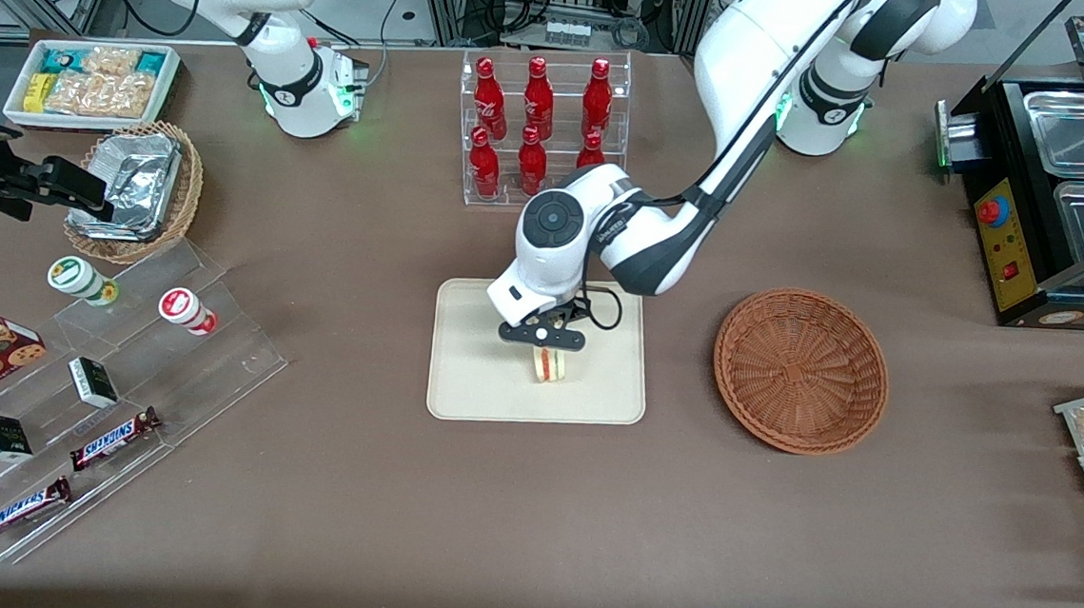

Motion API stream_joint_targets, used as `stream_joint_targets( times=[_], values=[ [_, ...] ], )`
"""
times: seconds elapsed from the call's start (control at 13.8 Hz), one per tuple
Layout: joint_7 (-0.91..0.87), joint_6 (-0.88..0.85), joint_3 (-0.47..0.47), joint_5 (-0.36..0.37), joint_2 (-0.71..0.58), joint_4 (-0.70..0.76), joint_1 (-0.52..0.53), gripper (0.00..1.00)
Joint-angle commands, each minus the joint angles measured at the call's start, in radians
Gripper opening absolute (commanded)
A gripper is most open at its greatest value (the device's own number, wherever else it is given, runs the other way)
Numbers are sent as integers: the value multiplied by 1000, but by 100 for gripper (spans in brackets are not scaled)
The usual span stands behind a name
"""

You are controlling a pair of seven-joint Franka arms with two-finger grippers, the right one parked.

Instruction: Place sandwich from basket to tray

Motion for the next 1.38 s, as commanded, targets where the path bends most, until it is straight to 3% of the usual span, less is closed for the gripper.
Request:
stream_joint_targets(
  times=[0.0,0.07,0.15,0.22,0.58,0.8,1.31],
  values=[
    [7,14,10,26,29,32,-21,0],
    [-4,14,11,26,35,32,-25,17],
    [-6,14,11,26,38,34,-25,67],
    [3,14,11,27,35,34,-25,99],
    [-12,-1,16,28,-20,42,-18,99],
    [-19,-102,19,14,-107,40,5,99],
    [-76,-326,19,-9,-394,-36,218,99]
  ],
)
